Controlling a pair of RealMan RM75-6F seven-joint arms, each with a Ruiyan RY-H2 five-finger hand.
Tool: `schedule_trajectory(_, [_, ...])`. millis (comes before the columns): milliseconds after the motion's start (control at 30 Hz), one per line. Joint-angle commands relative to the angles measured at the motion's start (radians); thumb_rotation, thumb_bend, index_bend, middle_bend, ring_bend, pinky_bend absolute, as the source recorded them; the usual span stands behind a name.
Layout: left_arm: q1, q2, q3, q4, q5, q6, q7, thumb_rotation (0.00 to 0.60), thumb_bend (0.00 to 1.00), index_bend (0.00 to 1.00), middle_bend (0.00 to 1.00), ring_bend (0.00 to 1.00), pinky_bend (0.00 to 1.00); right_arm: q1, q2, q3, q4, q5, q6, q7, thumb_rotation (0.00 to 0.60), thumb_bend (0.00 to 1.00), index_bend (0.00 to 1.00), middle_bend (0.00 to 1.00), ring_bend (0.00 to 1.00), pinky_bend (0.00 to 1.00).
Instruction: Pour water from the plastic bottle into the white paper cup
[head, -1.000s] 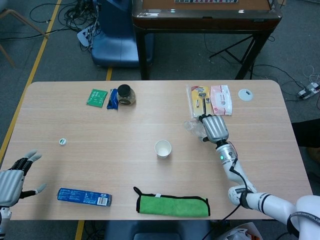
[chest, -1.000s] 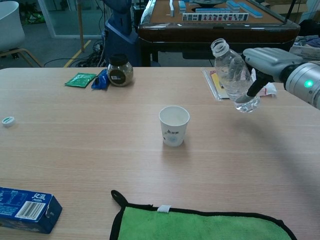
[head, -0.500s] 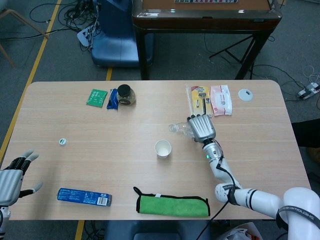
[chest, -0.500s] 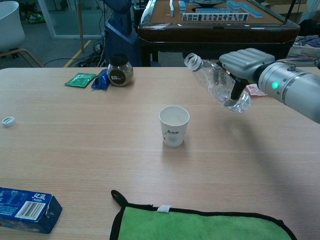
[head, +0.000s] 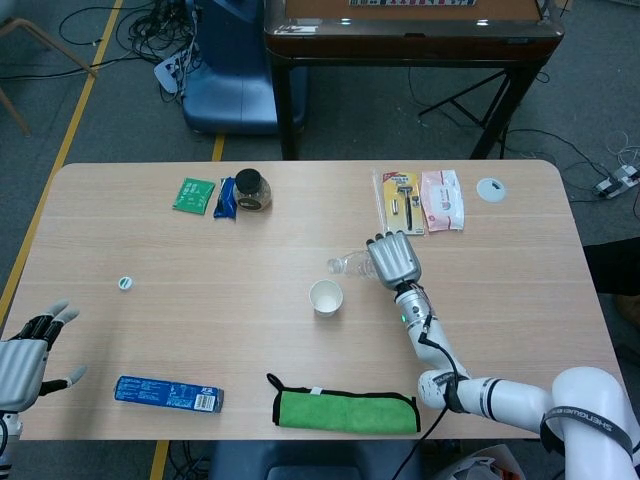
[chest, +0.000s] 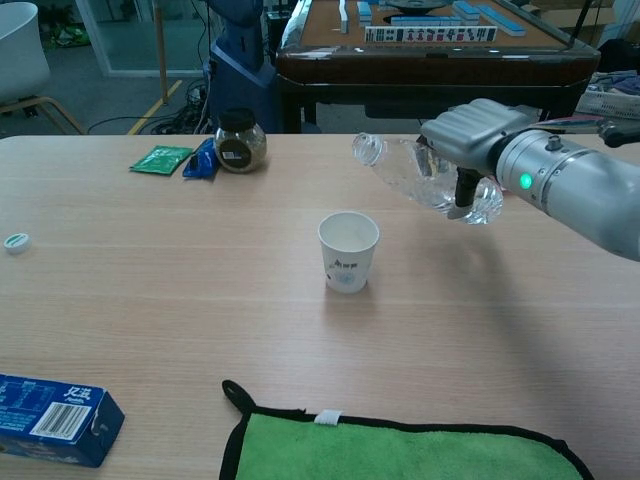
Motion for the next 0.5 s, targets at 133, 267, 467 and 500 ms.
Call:
schedule_trajectory(133, [0.001,0.001,0.0,-0.003,-0.002,-0.001,-0.002,0.6,0.11,0.23,0.16,0.23,0.56,0.031,-0.014,-0.018,-0.004,0.053,0.03,-0.097,0.6,0.25,0.62,0.64,0.53,0.54])
schedule_trajectory(267, [0.001,0.003,-0.001,-0.004,-0.005,-0.002,-0.005,0.6,0.11,0.23,0.16,0.23,0.56,0.046,-0.024,-0.031,0.001,0.067,0.04,-0.141,0.6,0.26,0.62,0.64,0.53,0.54])
schedule_trajectory(467, [0.001,0.005,0.0,-0.009,-0.007,-0.006,-0.004,0.6,0.11,0.23,0.16,0.23,0.56,0.064,-0.04,-0.045,0.003,0.069,0.06,-0.182,0.6,0.26,0.63,0.64,0.53,0.54])
schedule_trajectory(500, [0.001,0.006,0.001,-0.01,-0.006,-0.005,-0.004,0.6,0.11,0.23,0.16,0.23,0.56,0.066,-0.042,-0.048,0.003,0.068,0.064,-0.19,0.6,0.26,0.63,0.64,0.53,0.54])
